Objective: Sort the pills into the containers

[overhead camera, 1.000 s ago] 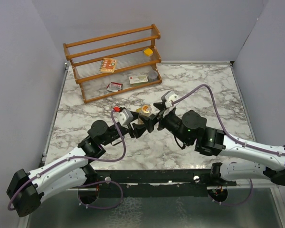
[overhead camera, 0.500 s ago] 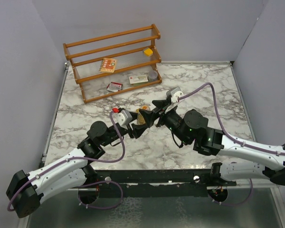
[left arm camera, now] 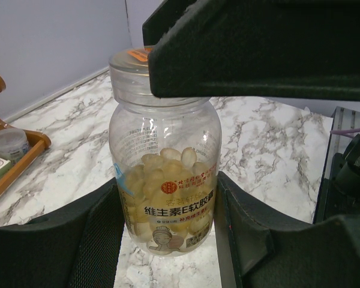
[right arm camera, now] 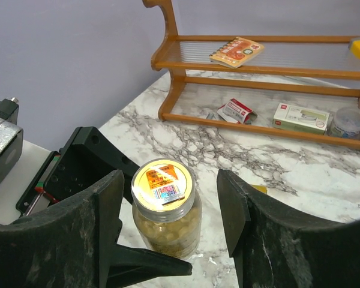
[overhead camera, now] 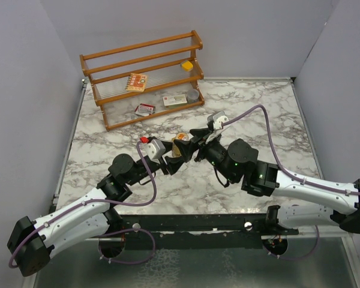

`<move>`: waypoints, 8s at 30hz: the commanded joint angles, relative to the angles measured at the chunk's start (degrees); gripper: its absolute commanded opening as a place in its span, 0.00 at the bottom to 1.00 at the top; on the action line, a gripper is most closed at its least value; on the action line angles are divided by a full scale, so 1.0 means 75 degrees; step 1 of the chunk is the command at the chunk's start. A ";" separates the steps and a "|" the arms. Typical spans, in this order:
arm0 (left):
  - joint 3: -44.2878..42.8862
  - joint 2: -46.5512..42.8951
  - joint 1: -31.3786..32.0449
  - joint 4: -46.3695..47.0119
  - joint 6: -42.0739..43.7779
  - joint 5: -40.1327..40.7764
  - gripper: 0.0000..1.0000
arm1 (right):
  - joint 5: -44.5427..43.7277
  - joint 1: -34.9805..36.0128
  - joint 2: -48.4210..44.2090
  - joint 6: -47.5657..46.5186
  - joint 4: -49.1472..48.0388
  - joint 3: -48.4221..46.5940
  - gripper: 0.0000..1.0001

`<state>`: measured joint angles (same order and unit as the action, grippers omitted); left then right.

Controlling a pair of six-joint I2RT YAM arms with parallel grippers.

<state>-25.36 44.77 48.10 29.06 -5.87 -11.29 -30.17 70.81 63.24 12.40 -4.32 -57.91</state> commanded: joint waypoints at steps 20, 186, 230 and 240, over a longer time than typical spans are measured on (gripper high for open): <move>0.0055 -0.0128 0.0021 0.0403 -0.0061 0.0020 0.00 | -0.0030 -0.0019 0.0264 0.0105 0.0048 -0.0067 0.47; 0.0095 -0.0002 0.0966 0.0416 0.1170 0.1924 0.00 | 0.0314 0.0030 -0.0429 -0.1123 -0.0703 0.0200 0.77; 0.0212 -0.0128 0.0963 0.0695 0.0830 0.1541 0.00 | 0.0146 0.0042 -0.0101 -0.0787 -0.0544 0.0467 0.57; 0.0163 -0.0052 0.0962 0.0696 0.0783 0.1335 0.00 | 0.0206 0.0043 -0.0024 -0.0862 -0.0334 0.0318 0.14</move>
<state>-23.88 44.82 55.13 31.22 0.67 1.30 -28.05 70.98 62.43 6.39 -8.16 -53.95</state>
